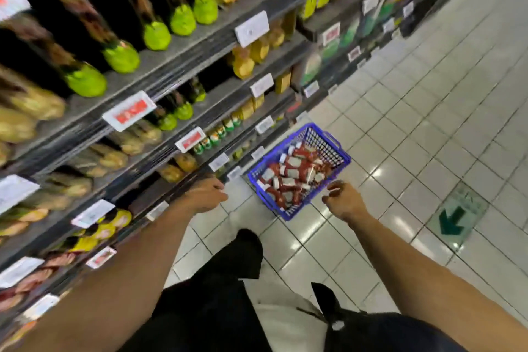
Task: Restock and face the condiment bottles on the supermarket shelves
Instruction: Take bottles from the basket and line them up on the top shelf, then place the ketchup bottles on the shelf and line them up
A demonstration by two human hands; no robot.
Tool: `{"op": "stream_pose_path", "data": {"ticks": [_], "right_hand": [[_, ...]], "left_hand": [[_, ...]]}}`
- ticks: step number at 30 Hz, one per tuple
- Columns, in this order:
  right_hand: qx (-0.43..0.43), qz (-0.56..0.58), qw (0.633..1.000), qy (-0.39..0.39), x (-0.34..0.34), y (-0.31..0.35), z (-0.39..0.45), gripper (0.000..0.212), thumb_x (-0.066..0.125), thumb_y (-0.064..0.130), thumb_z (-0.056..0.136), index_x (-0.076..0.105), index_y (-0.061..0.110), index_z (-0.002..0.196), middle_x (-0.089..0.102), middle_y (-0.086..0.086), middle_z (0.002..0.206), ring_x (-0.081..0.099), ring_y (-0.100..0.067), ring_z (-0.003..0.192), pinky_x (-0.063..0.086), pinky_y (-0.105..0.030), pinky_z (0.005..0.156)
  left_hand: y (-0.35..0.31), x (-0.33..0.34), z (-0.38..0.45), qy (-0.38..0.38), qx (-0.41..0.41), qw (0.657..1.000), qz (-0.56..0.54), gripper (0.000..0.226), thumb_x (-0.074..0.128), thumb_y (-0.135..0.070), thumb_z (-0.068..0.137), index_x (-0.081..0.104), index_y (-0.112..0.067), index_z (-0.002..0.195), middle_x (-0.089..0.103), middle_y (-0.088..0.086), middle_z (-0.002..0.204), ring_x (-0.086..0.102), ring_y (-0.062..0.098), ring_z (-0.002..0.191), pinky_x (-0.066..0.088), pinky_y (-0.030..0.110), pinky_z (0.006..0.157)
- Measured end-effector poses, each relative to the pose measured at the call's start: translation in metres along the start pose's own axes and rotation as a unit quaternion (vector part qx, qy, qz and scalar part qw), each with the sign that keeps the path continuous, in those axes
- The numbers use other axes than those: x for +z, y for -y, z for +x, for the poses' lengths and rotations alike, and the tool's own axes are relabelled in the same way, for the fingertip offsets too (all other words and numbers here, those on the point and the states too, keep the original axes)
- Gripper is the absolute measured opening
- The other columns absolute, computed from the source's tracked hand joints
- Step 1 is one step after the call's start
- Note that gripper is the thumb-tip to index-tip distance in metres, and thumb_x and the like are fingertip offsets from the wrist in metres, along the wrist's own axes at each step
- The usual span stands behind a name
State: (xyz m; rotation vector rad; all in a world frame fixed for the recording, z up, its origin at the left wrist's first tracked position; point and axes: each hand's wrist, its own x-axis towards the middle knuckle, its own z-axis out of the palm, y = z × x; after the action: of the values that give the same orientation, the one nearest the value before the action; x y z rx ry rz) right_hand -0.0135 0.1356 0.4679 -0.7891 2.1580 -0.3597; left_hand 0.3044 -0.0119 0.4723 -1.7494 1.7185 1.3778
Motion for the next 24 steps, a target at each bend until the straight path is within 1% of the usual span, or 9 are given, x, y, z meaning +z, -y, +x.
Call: {"op": "stream_pose_path", "data": {"ticks": [3, 6, 7, 11, 13, 15, 17, 21, 24], "right_hand": [[0.033, -0.005, 0.999, 0.016, 0.01, -0.008, 0.03, 0.024, 0.076, 0.022, 0.084, 0.061, 0.025, 0.103, 0.072, -0.006, 0.102, 0.069, -0.03, 0.102, 0.047, -0.026, 0.081], [0.04, -0.016, 0.999, 0.028, 0.019, -0.014, 0.07, 0.049, 0.079, 0.022, 0.083, 0.058, 0.017, 0.126, 0.067, -0.003, 0.111, 0.064, -0.025, 0.101, 0.05, -0.031, 0.087], [0.043, -0.009, 0.999, 0.025, 0.02, -0.015, 0.084, 0.052, 0.08, 0.021, 0.082, 0.057, 0.017, 0.129, 0.065, -0.001, 0.111, 0.063, -0.023, 0.099, 0.049, -0.031, 0.087], [0.044, 0.006, 0.998, 0.042, 0.019, -0.018, 0.157, 0.045, 0.076, 0.025, 0.086, 0.059, 0.018, 0.127, 0.067, -0.005, 0.114, 0.063, -0.024, 0.1, 0.046, -0.029, 0.087], [0.053, 0.012, 0.996, 0.067, 0.018, -0.028, 0.199, 0.038, 0.073, 0.029, 0.088, 0.063, 0.02, 0.123, 0.07, -0.006, 0.117, 0.065, -0.028, 0.109, 0.048, -0.031, 0.093], [0.059, 0.008, 0.995, 0.076, 0.017, -0.041, 0.239, 0.034, 0.074, 0.037, 0.085, 0.065, 0.025, 0.116, 0.069, 0.002, 0.107, 0.066, -0.023, 0.105, 0.046, -0.027, 0.088], [0.061, -0.001, 0.995, 0.081, 0.019, -0.055, 0.281, 0.037, 0.075, 0.043, 0.083, 0.067, 0.025, 0.114, 0.065, 0.007, 0.101, 0.063, -0.018, 0.099, 0.041, -0.025, 0.084], [0.059, -0.025, 0.99, 0.125, 0.033, -0.092, 0.365, 0.025, 0.074, 0.036, 0.085, 0.064, 0.034, 0.108, 0.06, 0.018, 0.087, 0.058, -0.016, 0.096, 0.043, -0.024, 0.08], [0.06, -0.072, 0.984, 0.151, 0.045, -0.116, 0.425, 0.027, 0.067, 0.04, 0.089, 0.064, 0.02, 0.108, 0.07, 0.005, 0.097, 0.065, -0.024, 0.1, 0.049, -0.029, 0.079]], "left_hand": [[-0.02, 0.035, 0.043, 0.02, -0.019, 0.999, -0.031, 0.037, 0.068, -0.024, 0.093, 0.057, -0.007, 0.123, 0.058, 0.018, 0.126, 0.059, 0.033, 0.115, 0.048, 0.035, 0.092], [-0.038, 0.062, 0.083, 0.041, -0.07, 0.99, -0.117, 0.053, 0.066, -0.021, 0.091, 0.048, 0.0, 0.136, 0.056, 0.03, 0.133, 0.059, 0.046, 0.117, 0.052, 0.055, 0.092], [-0.042, 0.069, 0.095, 0.051, -0.087, 0.986, -0.134, 0.05, 0.064, -0.018, 0.094, 0.046, -0.002, 0.138, 0.055, 0.029, 0.132, 0.06, 0.044, 0.112, 0.055, 0.054, 0.087], [-0.057, 0.089, 0.142, 0.043, -0.123, 0.985, -0.116, 0.035, 0.063, -0.021, 0.095, 0.052, -0.016, 0.129, 0.061, 0.014, 0.128, 0.061, 0.029, 0.106, 0.049, 0.032, 0.081], [-0.063, 0.099, 0.17, 0.041, -0.134, 0.986, -0.091, 0.032, 0.064, -0.025, 0.094, 0.054, -0.018, 0.124, 0.062, 0.014, 0.121, 0.061, 0.028, 0.1, 0.054, 0.037, 0.084], [-0.069, 0.112, 0.199, 0.031, -0.164, 0.981, -0.102, 0.037, 0.064, -0.028, 0.092, 0.052, -0.02, 0.126, 0.061, 0.013, 0.115, 0.061, 0.03, 0.102, 0.056, 0.042, 0.087], [-0.075, 0.13, 0.23, 0.007, -0.193, 0.97, -0.145, 0.029, 0.064, -0.029, 0.089, 0.052, -0.022, 0.114, 0.06, 0.011, 0.107, 0.058, 0.027, 0.093, 0.055, 0.041, 0.081], [-0.084, 0.182, 0.286, 0.002, -0.271, 0.921, -0.28, 0.012, 0.061, -0.018, 0.093, 0.056, -0.016, 0.083, 0.053, 0.007, 0.084, 0.054, 0.023, 0.08, 0.045, 0.043, 0.08], [-0.086, 0.219, 0.327, -0.014, -0.313, 0.882, -0.352, 0.013, 0.053, -0.017, 0.102, 0.058, -0.02, 0.09, 0.048, -0.001, 0.081, 0.049, 0.014, 0.071, 0.046, 0.046, 0.09]]}}
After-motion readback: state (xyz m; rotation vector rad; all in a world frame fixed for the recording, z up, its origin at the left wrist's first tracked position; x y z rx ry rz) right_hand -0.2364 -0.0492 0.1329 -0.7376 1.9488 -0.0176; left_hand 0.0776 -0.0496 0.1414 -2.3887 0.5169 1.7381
